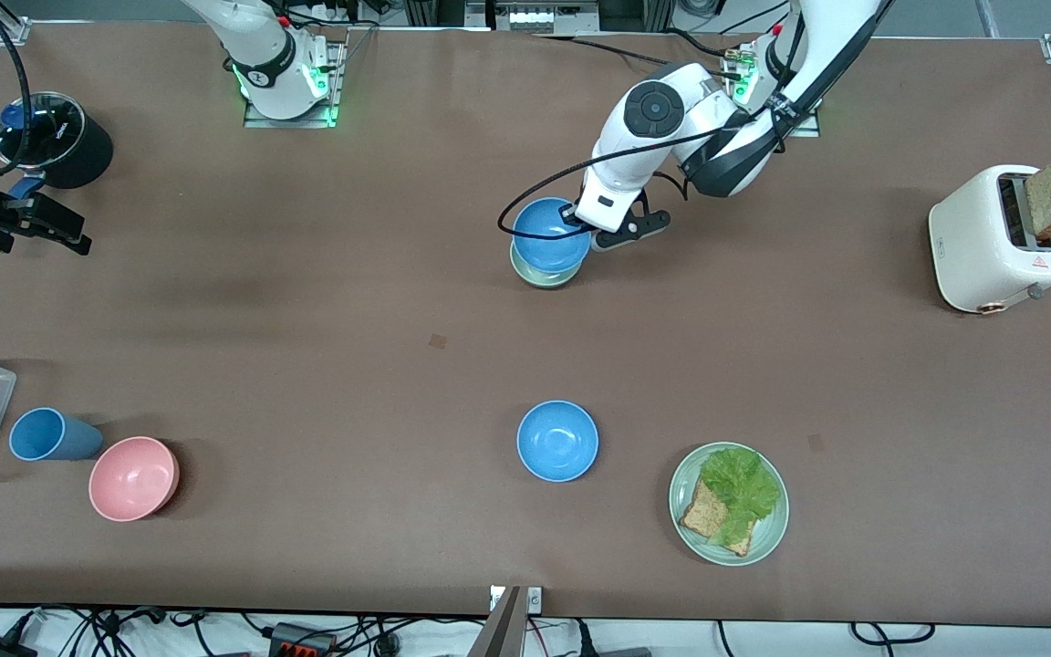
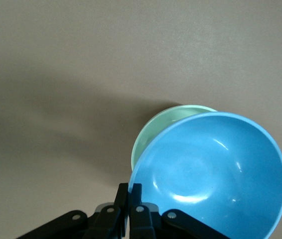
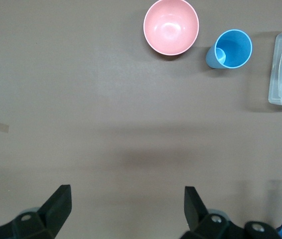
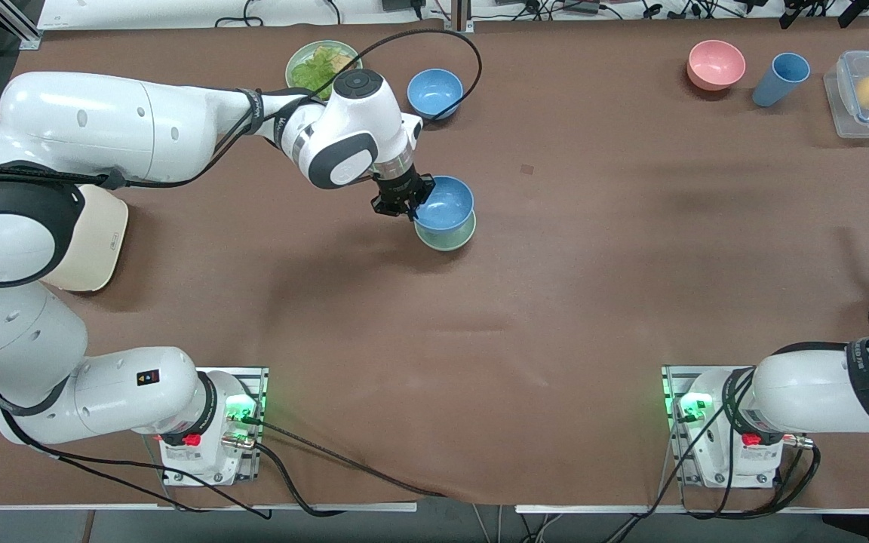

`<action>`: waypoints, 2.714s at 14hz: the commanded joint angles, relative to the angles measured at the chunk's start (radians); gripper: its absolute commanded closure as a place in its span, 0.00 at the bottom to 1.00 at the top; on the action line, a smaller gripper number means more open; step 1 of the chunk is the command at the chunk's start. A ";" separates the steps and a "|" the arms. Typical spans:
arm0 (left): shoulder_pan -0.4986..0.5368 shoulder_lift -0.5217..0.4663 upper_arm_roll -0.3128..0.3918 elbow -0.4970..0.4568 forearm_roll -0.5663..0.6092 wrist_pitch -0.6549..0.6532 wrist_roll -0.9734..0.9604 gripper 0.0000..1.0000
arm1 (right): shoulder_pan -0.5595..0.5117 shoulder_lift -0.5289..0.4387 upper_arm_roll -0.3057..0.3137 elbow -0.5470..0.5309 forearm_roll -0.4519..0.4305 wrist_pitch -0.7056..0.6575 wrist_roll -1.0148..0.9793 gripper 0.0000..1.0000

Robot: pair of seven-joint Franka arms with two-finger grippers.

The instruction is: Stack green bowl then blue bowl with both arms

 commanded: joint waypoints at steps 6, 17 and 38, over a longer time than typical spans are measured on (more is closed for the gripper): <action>-0.008 0.055 0.005 0.027 0.148 0.002 -0.160 0.78 | -0.016 -0.025 0.017 -0.025 -0.017 0.017 -0.003 0.00; 0.128 0.048 0.002 0.271 0.149 -0.246 0.065 0.69 | -0.017 -0.024 0.015 -0.023 -0.017 0.023 -0.006 0.00; -0.150 -0.348 1.003 0.531 -0.239 -0.801 1.273 0.00 | -0.017 -0.031 0.015 -0.028 -0.015 -0.016 -0.001 0.00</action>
